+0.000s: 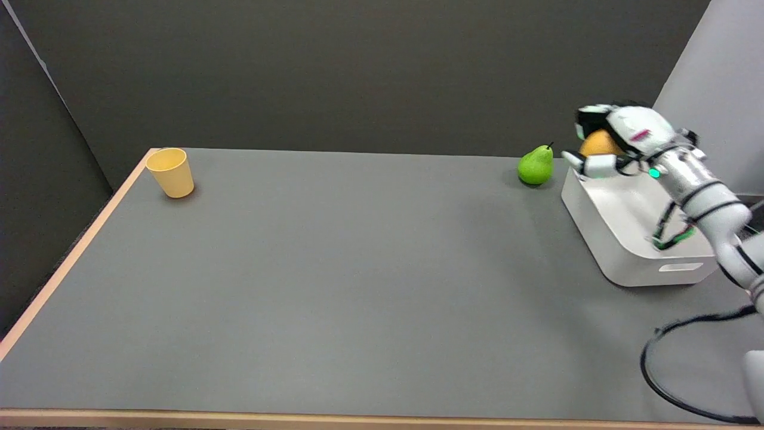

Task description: Place the lemon into the white container.

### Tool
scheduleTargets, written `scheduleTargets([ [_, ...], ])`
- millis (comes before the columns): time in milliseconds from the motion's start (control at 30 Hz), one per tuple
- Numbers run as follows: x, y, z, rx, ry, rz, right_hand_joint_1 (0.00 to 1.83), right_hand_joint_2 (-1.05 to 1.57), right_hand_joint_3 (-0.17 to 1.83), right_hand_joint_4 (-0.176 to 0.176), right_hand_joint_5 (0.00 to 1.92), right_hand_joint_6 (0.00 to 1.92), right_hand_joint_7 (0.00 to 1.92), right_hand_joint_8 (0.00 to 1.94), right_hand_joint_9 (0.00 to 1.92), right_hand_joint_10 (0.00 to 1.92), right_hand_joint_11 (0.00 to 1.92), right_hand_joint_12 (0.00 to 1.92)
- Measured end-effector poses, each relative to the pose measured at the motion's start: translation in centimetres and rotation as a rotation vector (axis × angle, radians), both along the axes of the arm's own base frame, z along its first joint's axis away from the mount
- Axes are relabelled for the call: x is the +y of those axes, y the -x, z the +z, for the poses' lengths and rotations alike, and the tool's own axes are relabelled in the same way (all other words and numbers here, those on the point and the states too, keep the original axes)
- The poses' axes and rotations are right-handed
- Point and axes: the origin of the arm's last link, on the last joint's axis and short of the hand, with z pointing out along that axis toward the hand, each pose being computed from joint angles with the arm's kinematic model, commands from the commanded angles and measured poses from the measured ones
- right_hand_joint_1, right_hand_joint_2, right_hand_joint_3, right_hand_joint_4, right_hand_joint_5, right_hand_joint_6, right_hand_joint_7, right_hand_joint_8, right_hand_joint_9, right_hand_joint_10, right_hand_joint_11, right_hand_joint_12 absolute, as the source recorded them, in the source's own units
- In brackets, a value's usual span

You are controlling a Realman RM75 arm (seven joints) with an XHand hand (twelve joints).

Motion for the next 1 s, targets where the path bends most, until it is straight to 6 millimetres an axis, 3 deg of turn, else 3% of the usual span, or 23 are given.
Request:
scheduleTargets([
  [233,3.6,2.2,2.9,-0.034,0.110,-0.054,0.86,0.91,1.02,0.010,0.65,1.92,0.64,1.94,1.00,1.92,0.78,1.92],
  [300,4.1,2.8,2.9,-0.042,0.108,-0.060,0.88,0.88,0.99,-0.006,0.66,1.80,0.54,1.91,0.83,1.91,0.53,1.92],
  [367,4.5,3.3,2.5,-0.052,0.096,-0.065,0.65,0.81,0.83,-0.108,0.45,0.97,0.48,1.43,0.59,1.78,0.04,1.92],
  [433,4.6,3.7,2.1,-0.061,0.081,-0.067,0.43,0.70,0.94,-0.043,0.28,0.56,0.33,0.64,0.29,0.94,0.11,1.38],
  [500,4.7,3.9,1.7,-0.075,0.066,-0.067,0.42,0.69,0.85,-0.012,0.20,0.41,0.16,0.34,0.06,0.65,0.03,1.01],
  [567,4.8,4.2,1.3,-0.090,0.055,-0.067,0.56,0.61,0.94,0.001,0.12,0.45,0.08,0.11,0.01,0.22,0.00,0.59],
  [667,4.7,4.4,0.7,-0.111,0.045,-0.064,0.45,0.67,0.77,0.018,0.12,0.30,0.00,0.00,0.00,0.00,0.00,0.00],
  [1000,4.1,4.5,-0.8,-0.173,0.060,-0.047,0.44,0.64,0.80,0.020,0.11,0.30,0.00,0.00,0.00,0.00,0.00,0.00],
])
